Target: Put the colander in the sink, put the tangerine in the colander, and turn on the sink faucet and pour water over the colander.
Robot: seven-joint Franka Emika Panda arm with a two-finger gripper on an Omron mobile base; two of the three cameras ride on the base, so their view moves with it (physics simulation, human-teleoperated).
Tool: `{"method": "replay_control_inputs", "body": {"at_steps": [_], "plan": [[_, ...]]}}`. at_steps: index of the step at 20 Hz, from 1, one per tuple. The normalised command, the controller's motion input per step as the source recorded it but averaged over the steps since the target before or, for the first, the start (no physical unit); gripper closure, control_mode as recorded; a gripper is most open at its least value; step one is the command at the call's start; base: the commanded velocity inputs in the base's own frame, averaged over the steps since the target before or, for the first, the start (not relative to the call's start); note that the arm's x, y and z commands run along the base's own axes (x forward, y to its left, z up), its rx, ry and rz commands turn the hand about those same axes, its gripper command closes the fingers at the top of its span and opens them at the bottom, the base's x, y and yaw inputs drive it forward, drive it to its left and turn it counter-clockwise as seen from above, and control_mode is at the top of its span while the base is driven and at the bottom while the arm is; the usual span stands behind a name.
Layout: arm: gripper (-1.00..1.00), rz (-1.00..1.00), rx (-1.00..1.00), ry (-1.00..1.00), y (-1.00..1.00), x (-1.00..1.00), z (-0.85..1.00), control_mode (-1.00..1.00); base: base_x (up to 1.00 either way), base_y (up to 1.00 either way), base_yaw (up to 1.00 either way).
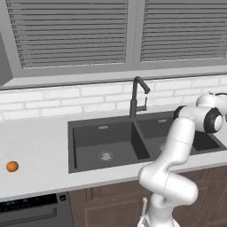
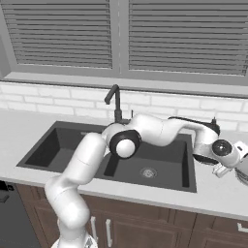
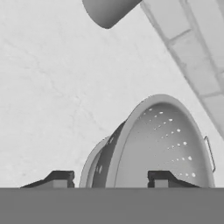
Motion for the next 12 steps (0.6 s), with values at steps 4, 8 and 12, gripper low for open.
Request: {"method": "replay_control_inputs", "body": {"at_steps": [4, 8, 12], "plan": [[1.0, 0.0, 0.02, 0.12, 0.22, 0.0, 0.0, -1.0, 0.0, 0.0, 0.0], [1.0, 0.0, 0.05, 0.04, 0.37, 0.0, 0.0, -1.0, 0.0, 0.0, 0.0], [1.0, 0.0, 0.04, 0.0, 0.34, 0.0, 0.0, -1.0, 0.0, 0.0, 0.0]]}}
